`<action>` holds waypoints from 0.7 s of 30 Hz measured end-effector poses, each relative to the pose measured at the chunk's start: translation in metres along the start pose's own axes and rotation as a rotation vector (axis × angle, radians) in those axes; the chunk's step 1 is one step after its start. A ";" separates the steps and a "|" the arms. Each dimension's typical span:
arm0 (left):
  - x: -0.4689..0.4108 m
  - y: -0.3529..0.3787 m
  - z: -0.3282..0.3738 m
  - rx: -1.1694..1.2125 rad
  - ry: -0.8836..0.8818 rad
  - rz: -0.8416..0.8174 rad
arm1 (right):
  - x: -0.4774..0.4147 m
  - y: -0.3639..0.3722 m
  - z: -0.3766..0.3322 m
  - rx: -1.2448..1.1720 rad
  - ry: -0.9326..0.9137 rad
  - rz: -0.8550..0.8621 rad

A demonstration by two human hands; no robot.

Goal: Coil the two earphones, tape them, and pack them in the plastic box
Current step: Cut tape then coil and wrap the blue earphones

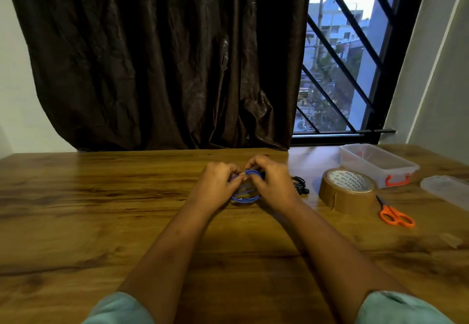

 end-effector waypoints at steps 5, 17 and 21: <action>0.002 0.002 0.022 -0.197 0.125 0.026 | -0.002 -0.006 -0.003 -0.069 0.024 0.003; 0.007 0.003 0.027 -0.384 0.116 0.066 | -0.005 0.001 0.002 -0.216 0.094 -0.082; 0.008 0.005 0.027 -0.465 0.101 0.047 | -0.004 0.003 0.002 -0.241 0.120 -0.089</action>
Point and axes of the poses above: each hand's wrist, its own x-axis away from the middle knuckle, its own y-axis out of the palm, z = x × y, the point moved 10 cm from there along -x, towards the middle knuckle, and after that the axes turned 5 degrees about y, right-handed, at the moved point
